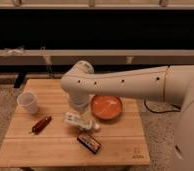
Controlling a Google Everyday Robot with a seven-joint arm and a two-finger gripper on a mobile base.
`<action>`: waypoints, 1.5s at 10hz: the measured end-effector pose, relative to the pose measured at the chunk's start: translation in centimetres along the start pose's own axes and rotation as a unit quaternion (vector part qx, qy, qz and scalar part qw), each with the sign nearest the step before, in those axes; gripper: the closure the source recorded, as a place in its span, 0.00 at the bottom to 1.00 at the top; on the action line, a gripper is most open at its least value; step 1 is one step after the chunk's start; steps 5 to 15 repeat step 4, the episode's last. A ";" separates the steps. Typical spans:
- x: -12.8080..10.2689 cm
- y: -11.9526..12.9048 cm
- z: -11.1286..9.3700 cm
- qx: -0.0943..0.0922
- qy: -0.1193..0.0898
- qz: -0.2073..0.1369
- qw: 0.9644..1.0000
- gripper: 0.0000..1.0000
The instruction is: Knock the bottle over
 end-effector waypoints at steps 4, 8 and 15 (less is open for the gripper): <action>0.0 -0.8 0.1 0.011 0.000 0.000 1.000 0.29; 0.0 -0.8 0.1 0.011 0.000 0.000 1.000 0.29; 0.0 -0.8 0.1 0.011 0.000 0.000 1.000 0.29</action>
